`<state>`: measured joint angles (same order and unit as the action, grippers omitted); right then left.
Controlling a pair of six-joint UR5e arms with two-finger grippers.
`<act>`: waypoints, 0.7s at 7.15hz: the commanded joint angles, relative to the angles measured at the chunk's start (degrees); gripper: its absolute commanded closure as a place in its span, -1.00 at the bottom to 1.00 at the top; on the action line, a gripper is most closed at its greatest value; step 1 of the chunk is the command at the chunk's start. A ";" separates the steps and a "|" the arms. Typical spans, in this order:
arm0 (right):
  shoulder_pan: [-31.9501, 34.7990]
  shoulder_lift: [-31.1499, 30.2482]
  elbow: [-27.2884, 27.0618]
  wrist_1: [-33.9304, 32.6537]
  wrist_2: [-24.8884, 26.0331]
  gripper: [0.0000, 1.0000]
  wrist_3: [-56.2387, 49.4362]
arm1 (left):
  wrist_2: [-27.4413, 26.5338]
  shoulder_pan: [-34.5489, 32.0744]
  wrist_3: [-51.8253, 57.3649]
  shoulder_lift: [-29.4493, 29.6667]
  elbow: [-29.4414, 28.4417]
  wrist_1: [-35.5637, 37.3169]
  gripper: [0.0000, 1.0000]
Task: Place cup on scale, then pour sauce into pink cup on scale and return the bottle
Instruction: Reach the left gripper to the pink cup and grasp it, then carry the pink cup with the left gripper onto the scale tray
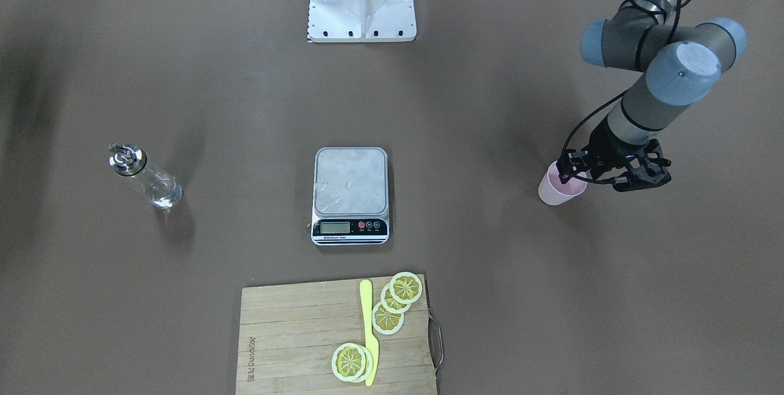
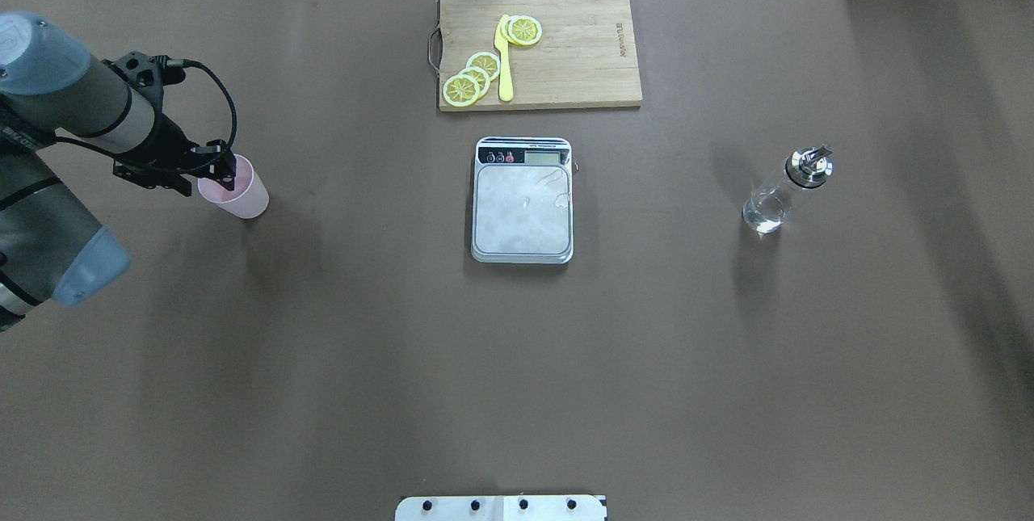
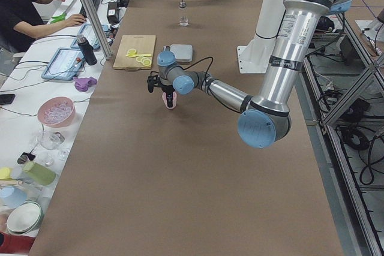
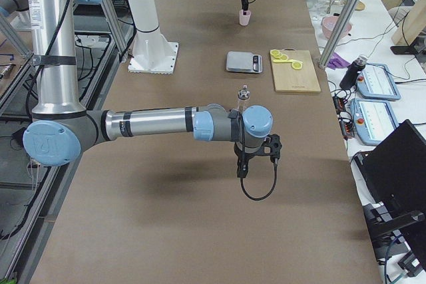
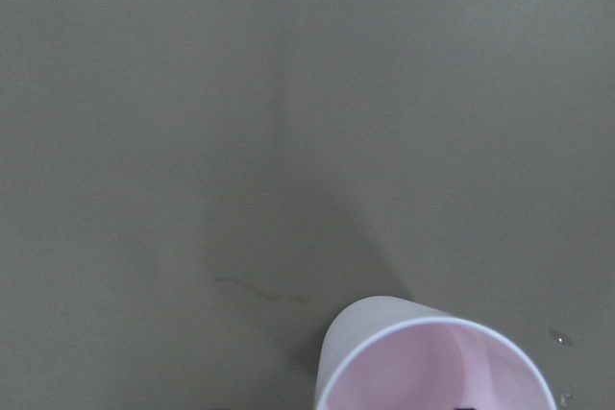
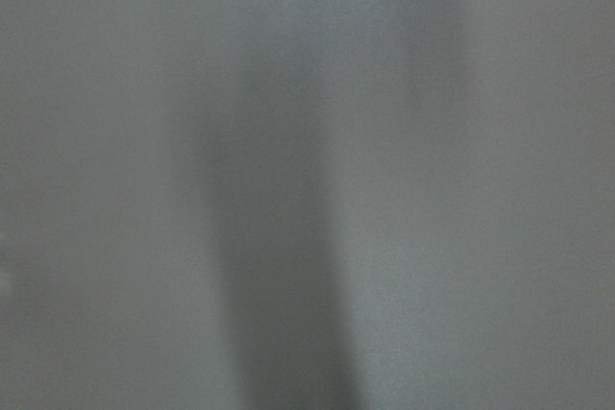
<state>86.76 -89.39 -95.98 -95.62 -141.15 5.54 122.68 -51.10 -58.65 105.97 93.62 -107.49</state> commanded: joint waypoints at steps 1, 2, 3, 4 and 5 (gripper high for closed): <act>-0.01 0.00 0.00 0.00 0.00 -1.00 0.00 | -0.07 0.04 0.20 0.46 -0.28 0.09 0.98; -0.01 0.00 0.00 0.00 -0.09 -1.00 0.00 | 0.45 -0.05 0.38 0.55 0.85 0.26 1.00; -0.01 0.00 -0.09 0.00 -0.09 -1.00 -0.09 | 1.24 -0.74 0.38 0.72 3.30 2.26 1.00; -0.01 0.00 -0.09 0.00 -0.09 -1.00 -0.09 | 2.82 -1.53 0.20 4.38 3.67 7.07 1.00; -0.01 0.09 -0.09 0.00 -0.09 -1.00 -0.17 | 2.83 -1.46 -0.58 9.90 3.85 13.29 1.00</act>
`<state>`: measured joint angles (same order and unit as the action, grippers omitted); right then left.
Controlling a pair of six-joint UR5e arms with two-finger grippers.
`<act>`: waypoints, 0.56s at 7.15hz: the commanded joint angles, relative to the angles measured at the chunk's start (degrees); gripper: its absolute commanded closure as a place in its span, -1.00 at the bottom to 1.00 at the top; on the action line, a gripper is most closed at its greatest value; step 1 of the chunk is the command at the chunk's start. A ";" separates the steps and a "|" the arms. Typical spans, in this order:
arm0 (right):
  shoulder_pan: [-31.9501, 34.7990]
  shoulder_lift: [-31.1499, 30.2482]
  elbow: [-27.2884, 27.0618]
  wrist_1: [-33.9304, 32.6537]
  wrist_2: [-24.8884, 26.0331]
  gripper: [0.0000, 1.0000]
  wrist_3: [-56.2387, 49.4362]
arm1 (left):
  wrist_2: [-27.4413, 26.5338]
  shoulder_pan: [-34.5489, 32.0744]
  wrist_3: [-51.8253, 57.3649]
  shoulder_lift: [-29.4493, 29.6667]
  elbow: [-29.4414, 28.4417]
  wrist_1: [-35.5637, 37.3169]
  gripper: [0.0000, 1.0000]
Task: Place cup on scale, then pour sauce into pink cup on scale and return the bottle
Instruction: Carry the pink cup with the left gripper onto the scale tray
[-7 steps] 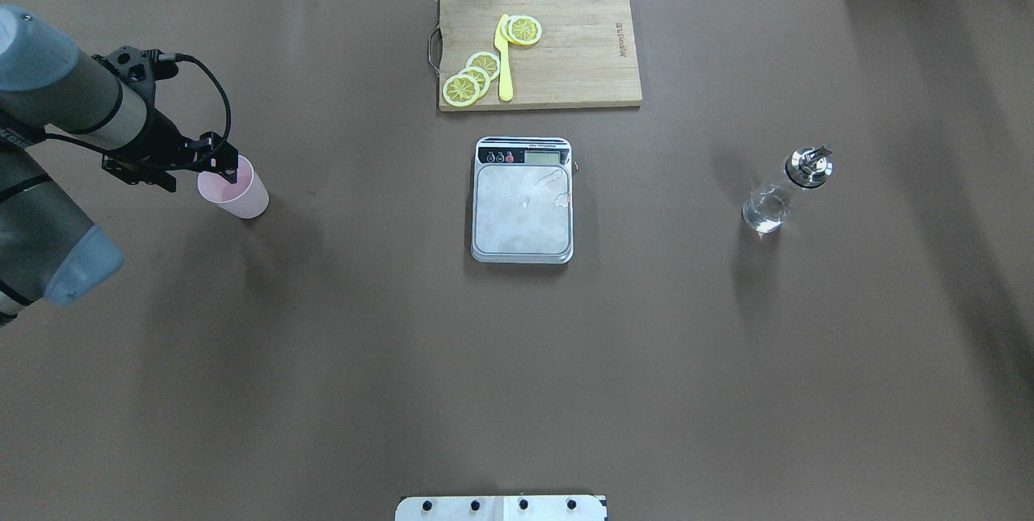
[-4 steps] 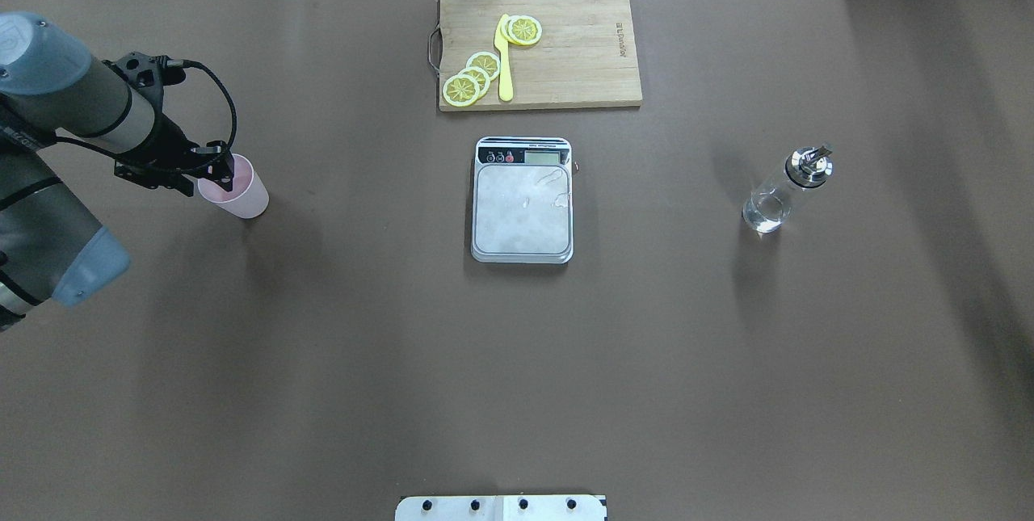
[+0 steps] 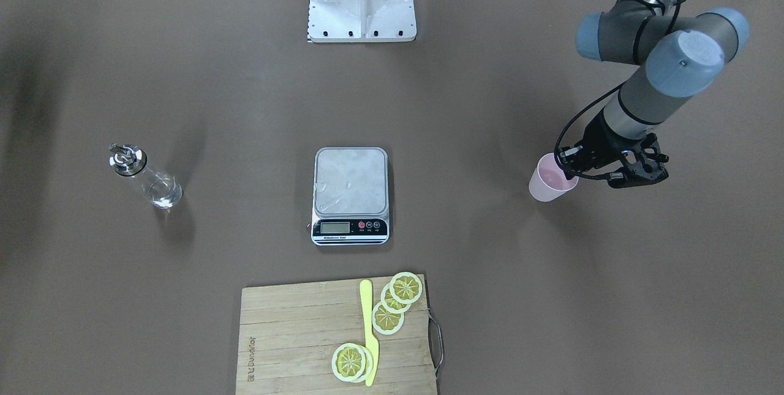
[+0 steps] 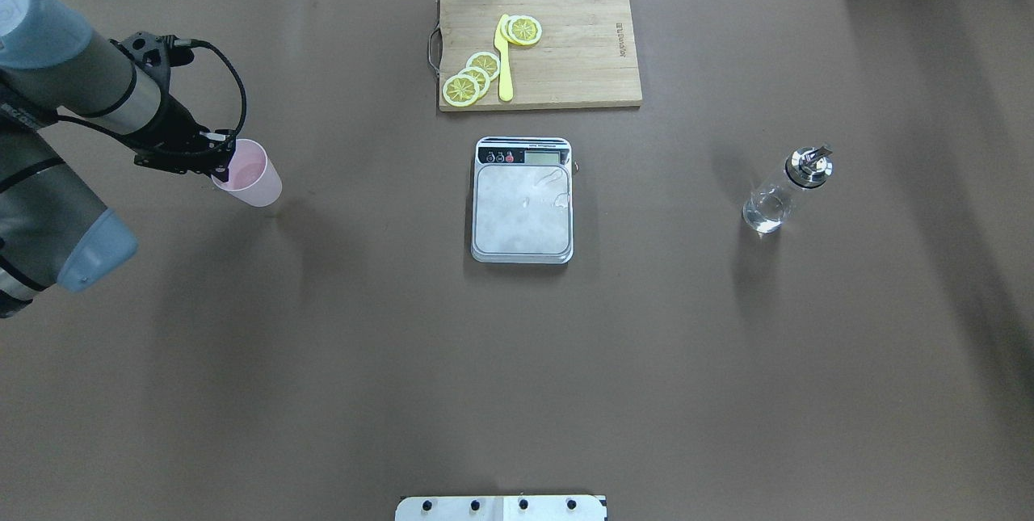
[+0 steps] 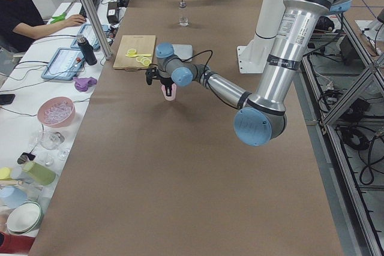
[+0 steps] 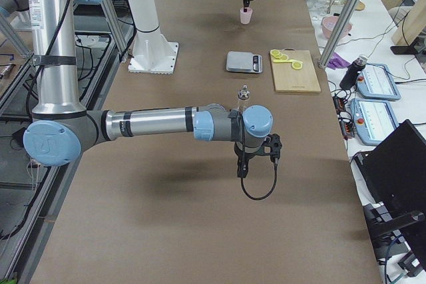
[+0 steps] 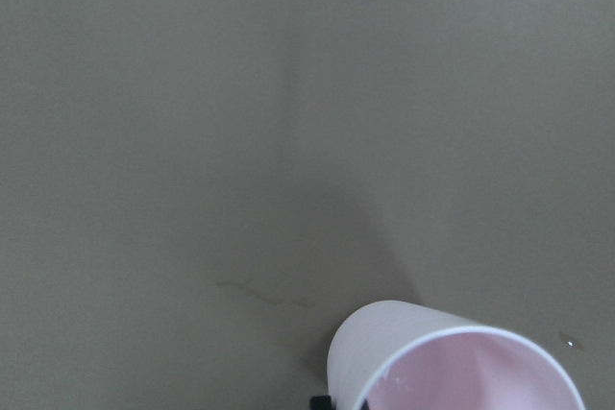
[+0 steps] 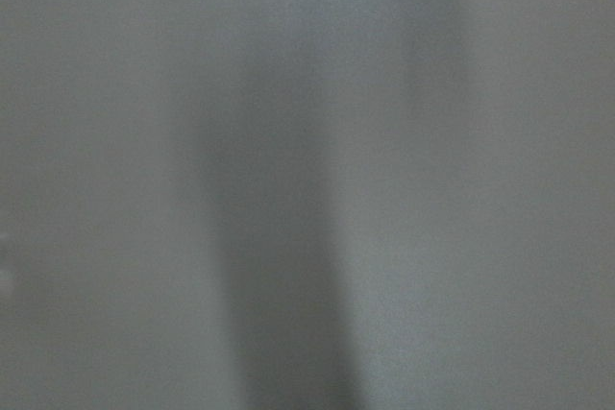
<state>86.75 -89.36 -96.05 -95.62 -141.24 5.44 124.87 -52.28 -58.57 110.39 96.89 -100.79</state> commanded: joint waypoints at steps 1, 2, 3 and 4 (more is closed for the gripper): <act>0.00 0.07 0.07 0.00 -0.09 -1.00 0.01 | 1.07 -0.19 -3.19 10.41 0.58 11.88 1.00; 0.00 0.07 -0.01 0.00 -0.09 -1.00 0.01 | 2.90 0.51 -11.14 13.85 0.84 11.76 1.00; 0.00 -0.02 -0.19 0.00 -0.52 -1.00 0.01 | 3.18 2.17 -17.57 16.93 1.10 11.67 1.00; 0.00 -0.11 -0.27 0.00 -1.75 -1.00 0.01 | 2.49 5.92 -24.94 20.70 0.41 11.76 1.00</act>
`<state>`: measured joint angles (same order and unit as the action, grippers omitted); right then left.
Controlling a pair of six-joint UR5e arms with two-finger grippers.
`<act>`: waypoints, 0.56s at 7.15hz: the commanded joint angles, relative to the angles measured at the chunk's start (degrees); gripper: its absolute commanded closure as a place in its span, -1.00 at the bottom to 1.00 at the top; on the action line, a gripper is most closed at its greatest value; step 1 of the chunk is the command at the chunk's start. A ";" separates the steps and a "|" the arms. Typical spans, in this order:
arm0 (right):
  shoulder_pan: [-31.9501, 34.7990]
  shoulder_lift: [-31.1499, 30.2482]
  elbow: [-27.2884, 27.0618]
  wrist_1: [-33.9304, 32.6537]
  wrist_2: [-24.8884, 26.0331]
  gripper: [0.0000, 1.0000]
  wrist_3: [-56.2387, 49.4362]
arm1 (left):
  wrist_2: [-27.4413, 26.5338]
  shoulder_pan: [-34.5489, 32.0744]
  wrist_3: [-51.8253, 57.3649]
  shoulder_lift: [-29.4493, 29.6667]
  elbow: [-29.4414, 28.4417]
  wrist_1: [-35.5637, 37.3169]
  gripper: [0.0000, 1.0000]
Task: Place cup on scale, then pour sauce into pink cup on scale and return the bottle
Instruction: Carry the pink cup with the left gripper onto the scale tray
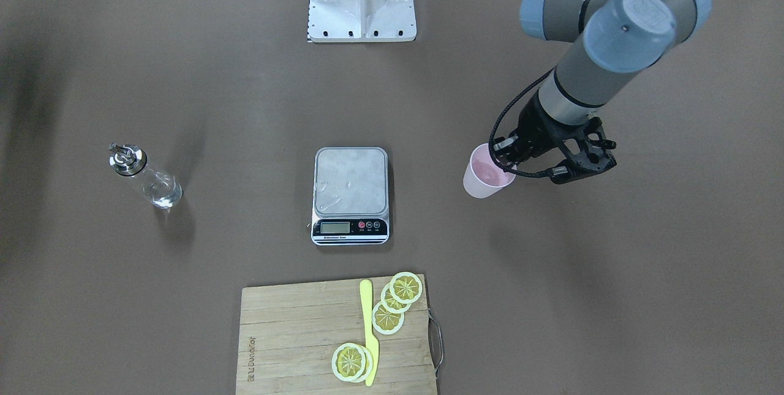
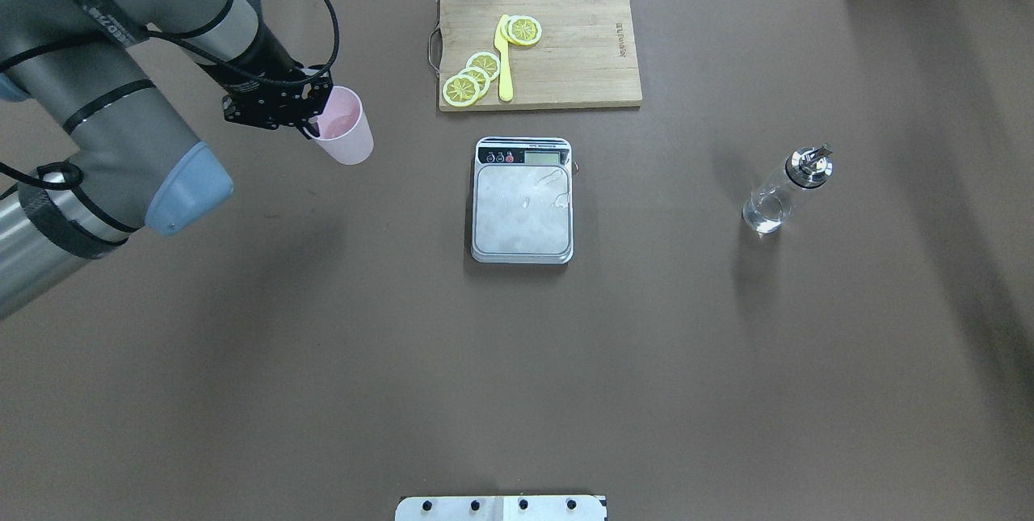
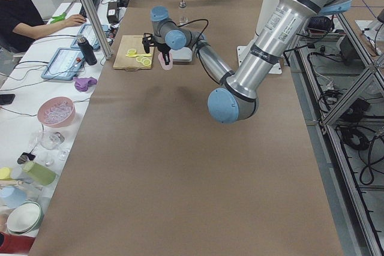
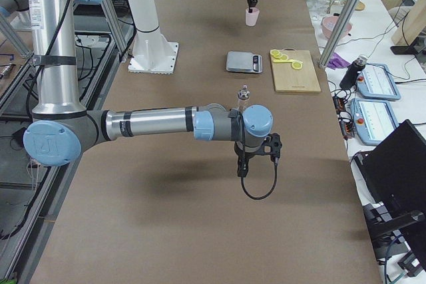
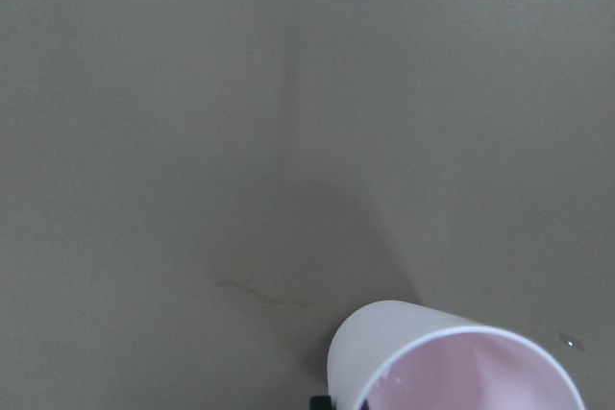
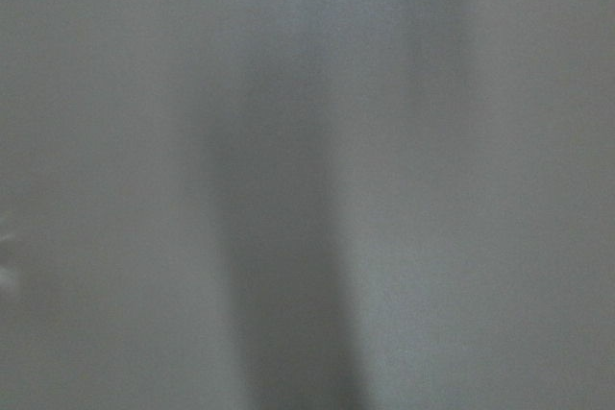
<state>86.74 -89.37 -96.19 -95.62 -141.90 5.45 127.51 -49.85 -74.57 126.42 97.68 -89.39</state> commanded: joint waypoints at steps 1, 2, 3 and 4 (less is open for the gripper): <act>0.00 -0.10 -0.05 0.09 -1.45 -1.00 -0.08 | -3.03 6.92 -12.14 6.01 -1.08 0.36 1.00; 0.00 -0.10 -0.14 0.09 -1.45 -1.00 -0.08 | -6.28 9.57 -14.00 7.94 -2.91 0.27 1.00; 0.00 -0.10 -0.14 0.09 -1.45 -1.00 -0.08 | -7.71 10.29 -15.15 11.96 -7.89 0.27 1.00; 0.00 -0.10 -0.14 0.09 -1.45 -1.00 0.00 | -8.59 10.47 -15.07 16.01 -12.99 0.18 1.00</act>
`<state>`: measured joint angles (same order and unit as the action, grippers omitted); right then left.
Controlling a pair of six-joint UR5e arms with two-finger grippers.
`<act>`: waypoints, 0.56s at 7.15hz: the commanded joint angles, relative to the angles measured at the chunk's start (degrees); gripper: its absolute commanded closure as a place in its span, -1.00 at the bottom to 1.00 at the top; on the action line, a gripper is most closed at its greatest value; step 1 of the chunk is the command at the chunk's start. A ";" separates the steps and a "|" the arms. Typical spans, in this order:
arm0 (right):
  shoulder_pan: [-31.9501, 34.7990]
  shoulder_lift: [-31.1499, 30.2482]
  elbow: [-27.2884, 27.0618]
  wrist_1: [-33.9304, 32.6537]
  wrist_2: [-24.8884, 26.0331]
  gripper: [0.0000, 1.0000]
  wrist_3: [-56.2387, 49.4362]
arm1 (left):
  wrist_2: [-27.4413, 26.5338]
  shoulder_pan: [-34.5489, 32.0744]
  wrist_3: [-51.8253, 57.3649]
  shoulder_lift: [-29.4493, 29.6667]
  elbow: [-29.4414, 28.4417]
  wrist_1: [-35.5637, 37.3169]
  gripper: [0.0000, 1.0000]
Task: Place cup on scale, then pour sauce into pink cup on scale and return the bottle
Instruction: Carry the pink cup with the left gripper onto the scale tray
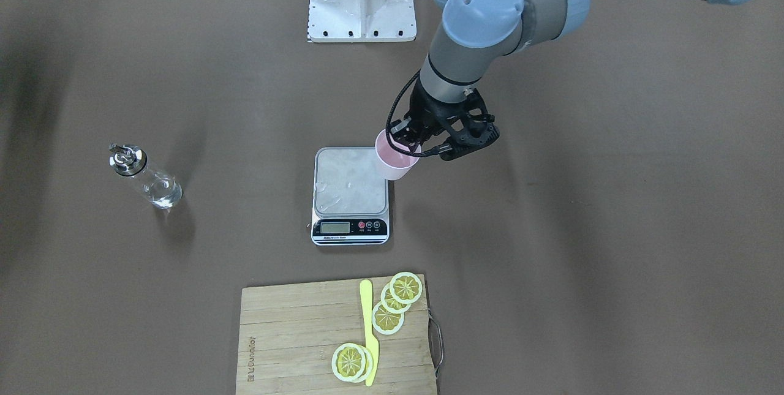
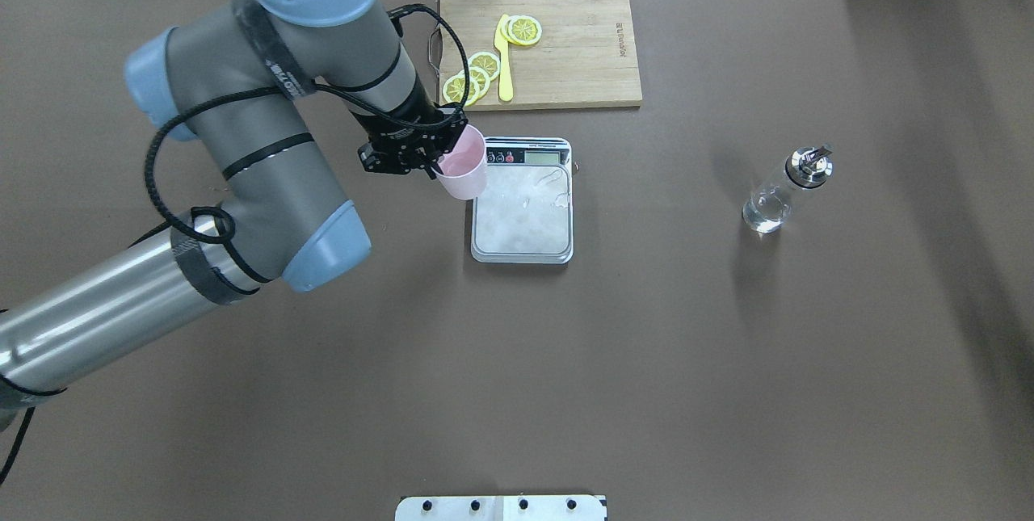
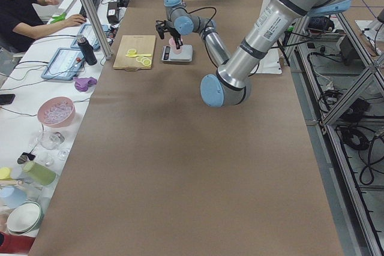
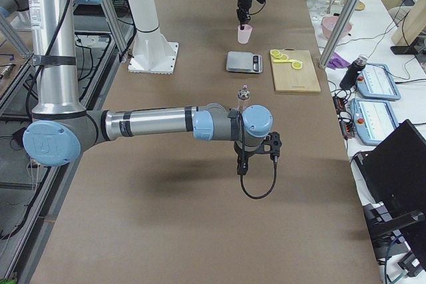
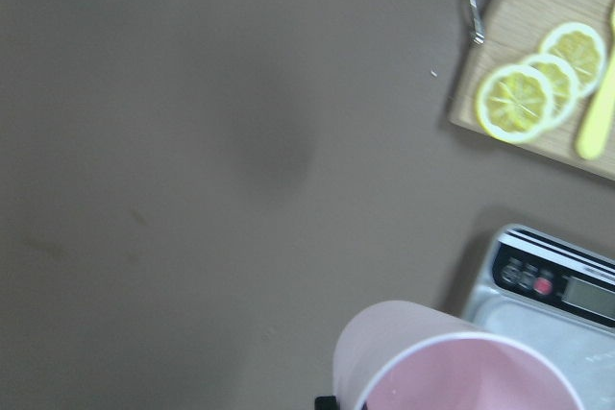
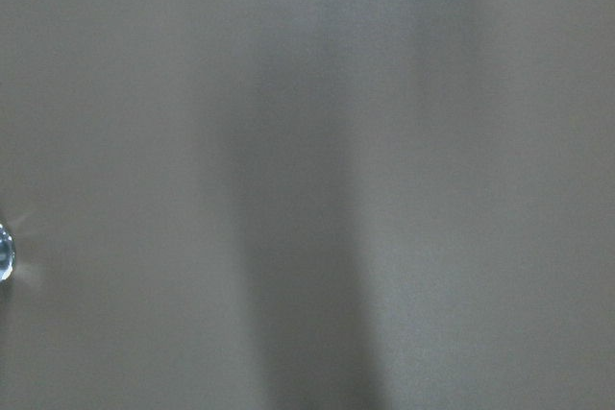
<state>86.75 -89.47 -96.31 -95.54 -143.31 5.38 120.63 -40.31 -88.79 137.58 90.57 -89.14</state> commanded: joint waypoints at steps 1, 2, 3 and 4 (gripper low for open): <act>0.00 0.00 -0.01 0.01 -0.04 -1.00 0.07 | -4.41 3.55 -0.95 6.19 -7.23 -0.07 1.00; 0.00 0.00 -0.01 0.01 -0.04 -1.00 0.07 | -5.13 4.10 -0.78 6.03 -7.68 -0.16 1.00; 0.00 0.00 -0.01 0.01 -0.04 -1.00 0.07 | -5.22 4.97 -0.77 5.86 -8.47 -0.60 1.00; 0.00 0.00 -0.01 0.01 -0.04 -1.00 0.07 | -5.23 5.42 -0.77 5.68 -8.56 -0.95 1.00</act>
<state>86.75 -89.47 -96.33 -95.54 -143.35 5.45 115.64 -35.69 -89.57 143.34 82.51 -89.67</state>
